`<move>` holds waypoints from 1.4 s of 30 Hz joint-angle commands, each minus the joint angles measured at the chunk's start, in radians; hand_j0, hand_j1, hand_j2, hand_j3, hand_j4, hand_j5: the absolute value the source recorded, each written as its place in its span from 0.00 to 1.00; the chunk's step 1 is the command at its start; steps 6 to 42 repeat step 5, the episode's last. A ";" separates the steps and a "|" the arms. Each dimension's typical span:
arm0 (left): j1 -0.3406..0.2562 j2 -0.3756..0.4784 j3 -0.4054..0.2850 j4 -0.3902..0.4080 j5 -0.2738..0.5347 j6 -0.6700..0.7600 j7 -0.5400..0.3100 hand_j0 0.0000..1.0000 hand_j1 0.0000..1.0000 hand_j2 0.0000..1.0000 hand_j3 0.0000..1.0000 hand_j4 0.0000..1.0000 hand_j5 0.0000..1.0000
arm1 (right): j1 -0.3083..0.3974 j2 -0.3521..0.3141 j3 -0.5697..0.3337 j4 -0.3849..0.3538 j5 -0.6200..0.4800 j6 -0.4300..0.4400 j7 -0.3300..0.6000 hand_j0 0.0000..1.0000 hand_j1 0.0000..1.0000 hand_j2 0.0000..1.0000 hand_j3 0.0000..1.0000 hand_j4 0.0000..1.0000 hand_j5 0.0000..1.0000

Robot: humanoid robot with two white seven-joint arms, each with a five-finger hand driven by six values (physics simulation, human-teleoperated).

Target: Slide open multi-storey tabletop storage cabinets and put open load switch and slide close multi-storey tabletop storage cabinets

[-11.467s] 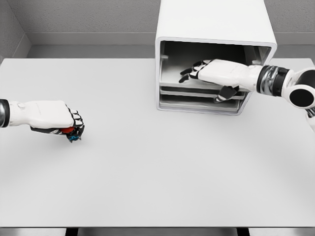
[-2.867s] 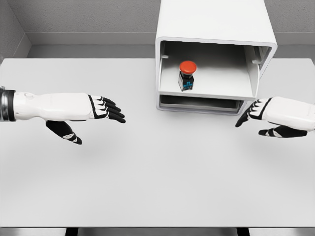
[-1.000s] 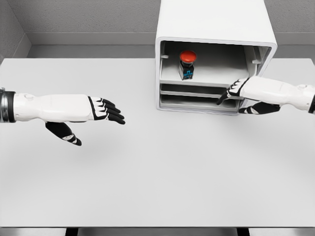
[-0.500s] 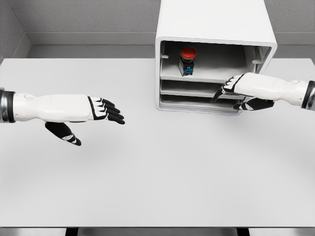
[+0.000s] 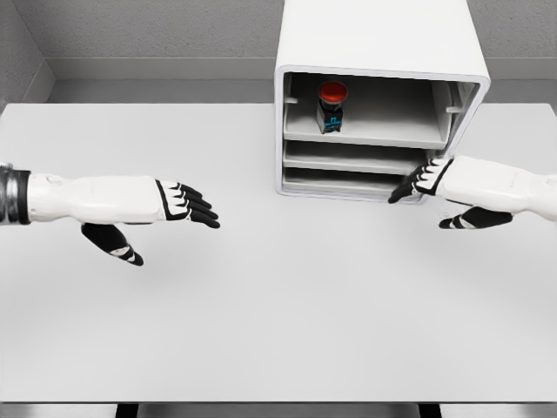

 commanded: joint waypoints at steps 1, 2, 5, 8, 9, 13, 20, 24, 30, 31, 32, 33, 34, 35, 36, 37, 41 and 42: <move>0.000 -0.003 -0.027 0.024 0.006 0.003 0.000 1.00 1.00 1.00 1.00 1.00 1.00 | 0.000 -0.021 -0.008 -0.028 -0.005 0.003 0.000 1.00 1.00 1.00 1.00 1.00 1.00; 0.003 -0.004 -0.029 0.025 0.006 0.003 0.000 1.00 1.00 1.00 1.00 1.00 1.00 | 0.002 -0.021 -0.006 -0.028 -0.005 0.003 0.000 1.00 1.00 1.00 1.00 1.00 1.00; 0.021 -0.003 -0.030 0.031 -0.052 0.003 0.000 1.00 1.00 1.00 1.00 1.00 1.00 | 0.020 -0.021 -0.003 -0.028 0.001 0.003 0.000 1.00 1.00 1.00 1.00 1.00 1.00; 0.021 -0.003 -0.030 0.031 -0.052 0.003 0.000 1.00 1.00 1.00 1.00 1.00 1.00 | 0.020 -0.021 -0.003 -0.028 0.001 0.003 0.000 1.00 1.00 1.00 1.00 1.00 1.00; 0.021 -0.003 -0.030 0.031 -0.052 0.003 0.000 1.00 1.00 1.00 1.00 1.00 1.00 | 0.020 -0.021 -0.003 -0.028 0.001 0.003 0.000 1.00 1.00 1.00 1.00 1.00 1.00; 0.021 -0.003 -0.030 0.031 -0.052 0.003 0.000 1.00 1.00 1.00 1.00 1.00 1.00 | 0.020 -0.021 -0.003 -0.028 0.001 0.003 0.000 1.00 1.00 1.00 1.00 1.00 1.00; 0.021 -0.003 -0.030 0.031 -0.052 0.003 0.000 1.00 1.00 1.00 1.00 1.00 1.00 | 0.020 -0.021 -0.003 -0.028 0.001 0.003 0.000 1.00 1.00 1.00 1.00 1.00 1.00; 0.021 -0.003 -0.030 0.031 -0.052 0.003 0.000 1.00 1.00 1.00 1.00 1.00 1.00 | 0.020 -0.021 -0.003 -0.028 0.001 0.003 0.000 1.00 1.00 1.00 1.00 1.00 1.00; 0.021 -0.003 -0.030 0.031 -0.052 0.003 0.000 1.00 1.00 1.00 1.00 1.00 1.00 | 0.020 -0.021 -0.003 -0.028 0.001 0.003 0.000 1.00 1.00 1.00 1.00 1.00 1.00; 0.021 -0.003 -0.030 0.031 -0.052 0.003 0.000 1.00 1.00 1.00 1.00 1.00 1.00 | 0.020 -0.021 -0.003 -0.028 0.001 0.003 0.000 1.00 1.00 1.00 1.00 1.00 1.00; 0.021 -0.003 -0.030 0.031 -0.052 0.003 0.000 1.00 1.00 1.00 1.00 1.00 1.00 | 0.020 -0.021 -0.003 -0.028 0.001 0.003 0.000 1.00 1.00 1.00 1.00 1.00 1.00; 0.021 -0.003 -0.030 0.031 -0.052 0.003 0.000 1.00 1.00 1.00 1.00 1.00 1.00 | 0.020 -0.021 -0.003 -0.028 0.001 0.003 0.000 1.00 1.00 1.00 1.00 1.00 1.00; 0.021 -0.003 -0.030 0.031 -0.052 0.003 0.000 1.00 1.00 1.00 1.00 1.00 1.00 | 0.020 -0.021 -0.003 -0.028 0.001 0.003 0.000 1.00 1.00 1.00 1.00 1.00 1.00; 0.021 -0.003 -0.030 0.031 -0.052 0.003 0.000 1.00 1.00 1.00 1.00 1.00 1.00 | 0.020 -0.021 -0.003 -0.028 0.001 0.003 0.000 1.00 1.00 1.00 1.00 1.00 1.00; 0.021 -0.003 -0.030 0.031 -0.052 0.003 0.000 1.00 1.00 1.00 1.00 1.00 1.00 | 0.020 -0.021 -0.003 -0.028 0.001 0.003 0.000 1.00 1.00 1.00 1.00 1.00 1.00; 0.021 -0.003 -0.030 0.031 -0.052 0.003 0.000 1.00 1.00 1.00 1.00 1.00 1.00 | 0.020 -0.021 -0.003 -0.028 0.001 0.003 0.000 1.00 1.00 1.00 1.00 1.00 1.00; 0.021 -0.003 -0.030 0.031 -0.052 0.003 0.000 1.00 1.00 1.00 1.00 1.00 1.00 | 0.020 -0.021 -0.003 -0.028 0.001 0.003 0.000 1.00 1.00 1.00 1.00 1.00 1.00; 0.021 -0.003 -0.030 0.031 -0.052 0.003 0.000 1.00 1.00 1.00 1.00 1.00 1.00 | 0.020 -0.021 -0.003 -0.028 0.001 0.003 0.000 1.00 1.00 1.00 1.00 1.00 1.00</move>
